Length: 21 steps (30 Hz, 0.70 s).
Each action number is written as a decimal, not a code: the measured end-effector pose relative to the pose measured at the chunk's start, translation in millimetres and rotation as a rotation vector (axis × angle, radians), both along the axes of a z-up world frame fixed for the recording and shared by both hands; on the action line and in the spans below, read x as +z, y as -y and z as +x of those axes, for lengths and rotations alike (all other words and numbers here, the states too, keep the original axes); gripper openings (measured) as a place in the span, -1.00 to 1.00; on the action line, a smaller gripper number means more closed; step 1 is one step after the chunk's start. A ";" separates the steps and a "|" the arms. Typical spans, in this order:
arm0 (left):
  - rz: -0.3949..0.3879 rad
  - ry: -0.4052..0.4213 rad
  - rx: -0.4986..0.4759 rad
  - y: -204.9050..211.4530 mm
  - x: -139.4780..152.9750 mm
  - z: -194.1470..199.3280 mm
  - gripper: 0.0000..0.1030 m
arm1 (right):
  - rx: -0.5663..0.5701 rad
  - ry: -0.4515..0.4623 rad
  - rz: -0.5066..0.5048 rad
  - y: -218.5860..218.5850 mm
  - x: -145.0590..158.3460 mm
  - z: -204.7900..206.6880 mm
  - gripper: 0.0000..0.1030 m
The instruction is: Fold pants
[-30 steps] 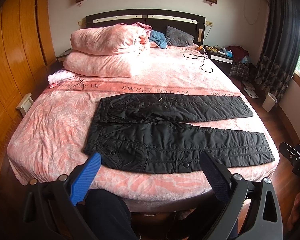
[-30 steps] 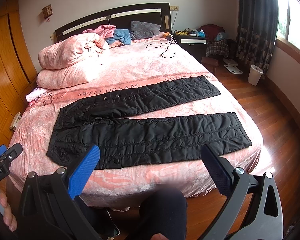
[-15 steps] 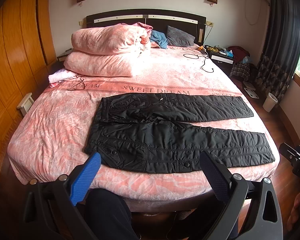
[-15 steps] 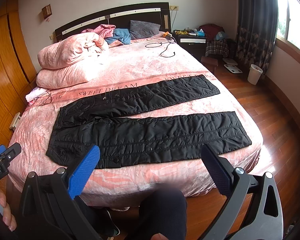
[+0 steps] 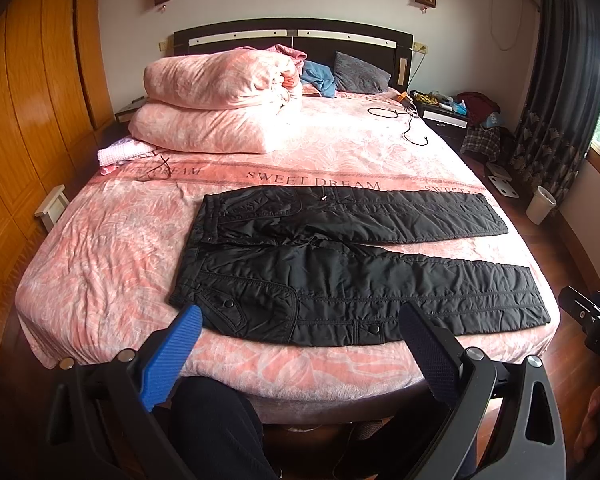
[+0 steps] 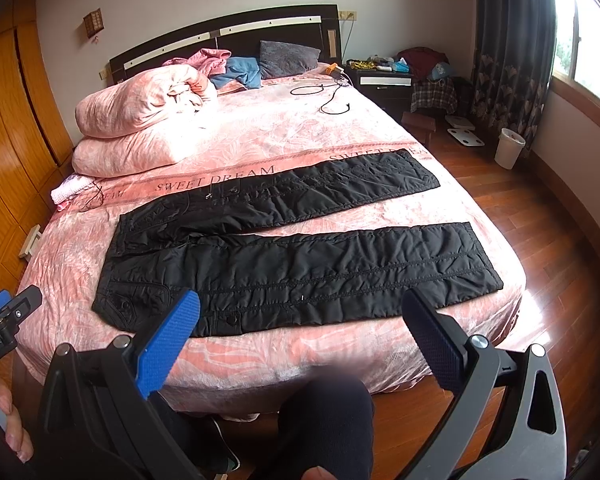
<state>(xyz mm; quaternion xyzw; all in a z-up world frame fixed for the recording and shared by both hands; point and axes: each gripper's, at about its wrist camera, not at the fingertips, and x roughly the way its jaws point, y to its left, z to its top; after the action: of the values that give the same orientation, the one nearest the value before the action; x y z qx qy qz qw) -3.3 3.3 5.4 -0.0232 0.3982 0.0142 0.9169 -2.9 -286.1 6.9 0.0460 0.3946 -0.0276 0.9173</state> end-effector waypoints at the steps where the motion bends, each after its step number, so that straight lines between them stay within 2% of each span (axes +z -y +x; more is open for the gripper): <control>1: 0.000 0.000 0.000 0.0 0.1 -0.1 0.93 | 0.000 -0.001 -0.002 -1.3 0.0 -0.3 0.95; 21: 0.000 0.000 0.001 0.1 0.1 -0.1 0.93 | 0.000 0.000 -0.005 -3.2 -4.3 -4.1 0.95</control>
<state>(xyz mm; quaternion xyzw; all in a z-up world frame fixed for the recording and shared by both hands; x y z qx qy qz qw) -3.4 3.2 5.5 -0.0232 0.3982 0.0145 0.9169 -7.1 -282.9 2.6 0.0439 0.3947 -0.0285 0.9173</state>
